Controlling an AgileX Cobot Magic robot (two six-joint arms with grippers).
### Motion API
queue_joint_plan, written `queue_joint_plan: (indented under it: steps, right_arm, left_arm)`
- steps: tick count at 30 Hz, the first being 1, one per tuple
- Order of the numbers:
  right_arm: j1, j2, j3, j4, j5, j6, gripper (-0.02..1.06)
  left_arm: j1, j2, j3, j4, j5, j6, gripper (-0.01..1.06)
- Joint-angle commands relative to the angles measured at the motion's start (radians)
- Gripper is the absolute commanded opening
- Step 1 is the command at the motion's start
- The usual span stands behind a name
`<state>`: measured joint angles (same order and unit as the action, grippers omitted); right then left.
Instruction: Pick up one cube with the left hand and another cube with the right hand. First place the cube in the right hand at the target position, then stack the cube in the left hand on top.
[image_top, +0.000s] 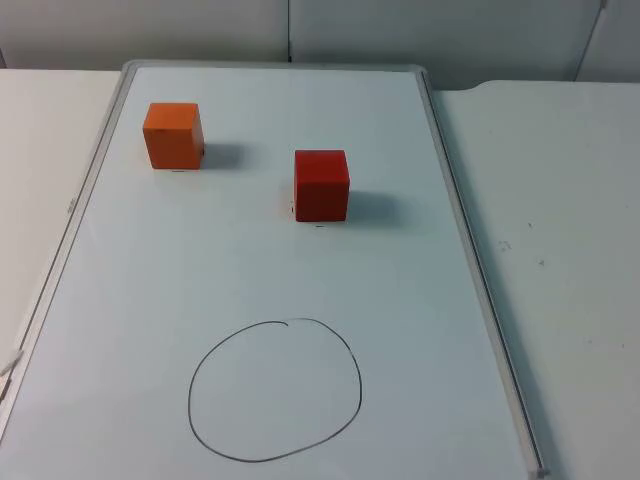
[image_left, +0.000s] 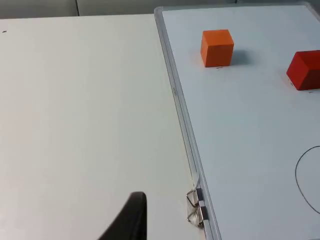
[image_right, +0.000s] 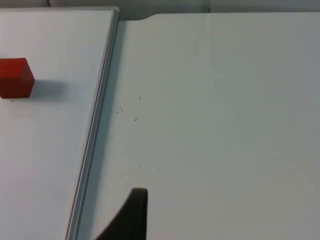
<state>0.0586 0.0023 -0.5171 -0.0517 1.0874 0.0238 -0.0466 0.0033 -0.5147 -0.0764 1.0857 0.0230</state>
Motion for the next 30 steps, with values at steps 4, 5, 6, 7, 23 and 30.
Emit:
queue_joint_plan:
  steps: [4, 5, 6, 7, 23, 30]
  right_arm:
    - [-0.004, -0.002, 0.007, 0.002, -0.009, 0.002, 1.05]
    - [-0.004, -0.002, 0.007, 0.002, -0.009, 0.002, 1.05]
    - [-0.004, -0.002, 0.007, 0.002, -0.009, 0.002, 1.05]
    - [-0.004, -0.002, 0.007, 0.002, -0.009, 0.002, 1.05]
    - [-0.004, -0.002, 0.007, 0.002, -0.009, 0.002, 1.05]
    - [-0.004, -0.002, 0.007, 0.002, -0.009, 0.002, 1.05]
  left_arm:
    - [0.003, 0.006, -0.041, -0.027, -0.056, -0.008, 1.05]
    - [0.003, 0.028, -0.056, -0.032, -0.068, -0.008, 1.05]
    - [0.003, 0.028, -0.056, -0.032, -0.068, -0.008, 1.05]
    - [0.003, 0.068, -0.08, -0.037, -0.083, -0.008, 1.05]
    - [0.003, 0.512, -0.326, -0.046, -0.258, 0.038, 1.05]
    - [0.003, 0.687, -0.427, -0.046, -0.317, 0.061, 1.05]
